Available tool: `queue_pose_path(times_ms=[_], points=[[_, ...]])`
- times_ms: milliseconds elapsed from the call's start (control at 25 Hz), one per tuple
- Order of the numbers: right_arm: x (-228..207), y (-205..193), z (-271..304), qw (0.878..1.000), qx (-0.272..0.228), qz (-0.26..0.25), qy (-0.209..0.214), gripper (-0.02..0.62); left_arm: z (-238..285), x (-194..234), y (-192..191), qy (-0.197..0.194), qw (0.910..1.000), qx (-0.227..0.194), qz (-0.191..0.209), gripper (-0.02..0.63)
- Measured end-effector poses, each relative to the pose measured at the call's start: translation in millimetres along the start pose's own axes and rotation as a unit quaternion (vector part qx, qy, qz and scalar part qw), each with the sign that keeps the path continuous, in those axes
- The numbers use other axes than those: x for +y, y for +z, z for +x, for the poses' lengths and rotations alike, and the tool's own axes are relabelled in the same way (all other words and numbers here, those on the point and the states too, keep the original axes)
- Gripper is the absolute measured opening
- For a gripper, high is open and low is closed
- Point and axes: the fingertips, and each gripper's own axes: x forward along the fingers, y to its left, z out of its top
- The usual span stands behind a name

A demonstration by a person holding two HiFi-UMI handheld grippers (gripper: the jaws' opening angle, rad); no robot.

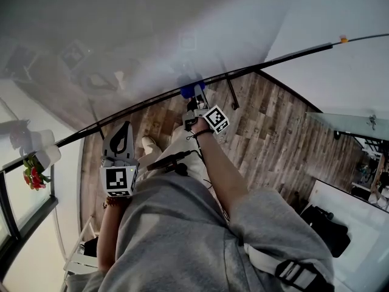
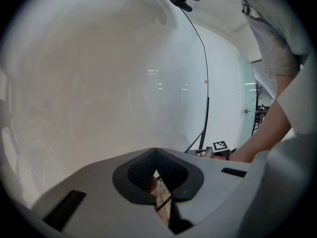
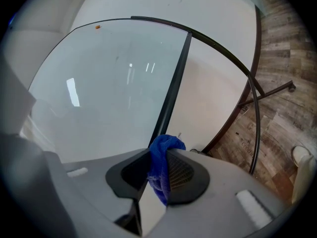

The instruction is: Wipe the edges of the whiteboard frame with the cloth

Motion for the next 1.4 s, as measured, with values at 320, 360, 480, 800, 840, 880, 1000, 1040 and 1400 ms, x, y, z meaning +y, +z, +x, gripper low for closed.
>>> queue_pose_path(times_ms=[320,360,480,800,840,880,1000,1040,1400], points=[[8,-18,-2,1.000,0.005,0.023,0.015,0.095,-15,14,-2,0.008,1.0000,0.003,0.002,0.006],[9,-22,-2,1.000,0.008,0.024,0.017,0.095,-16,16,-2,0.009,1.0000,0.003,0.002,0.006],[12,-36,-1,0.999,0.014,0.023,0.019,0.095,-22,24,-7,0.010,1.0000,0.000,0.000,0.006],[18,-60,-2,0.999,0.006,0.040,0.018,0.095,-38,44,-15,0.020,0.9998,-0.001,-0.007,0.006],[18,-64,-2,0.999,0.007,0.043,0.019,0.095,-39,46,-15,0.022,0.9997,-0.002,-0.008,0.006],[19,-68,-2,0.999,0.010,0.045,0.020,0.095,-41,47,-15,0.023,0.9997,-0.004,-0.009,0.006],[22,-82,-1,0.998,0.019,0.051,0.025,0.095,-45,54,-17,0.027,0.9995,-0.006,-0.011,0.006],[23,-87,-1,0.998,0.021,0.055,0.025,0.095,-46,56,-18,0.028,0.9995,-0.007,-0.013,0.006],[35,-120,-1,0.996,0.058,0.062,0.033,0.095,-58,65,-24,0.042,0.9988,-0.009,-0.023,0.006]])
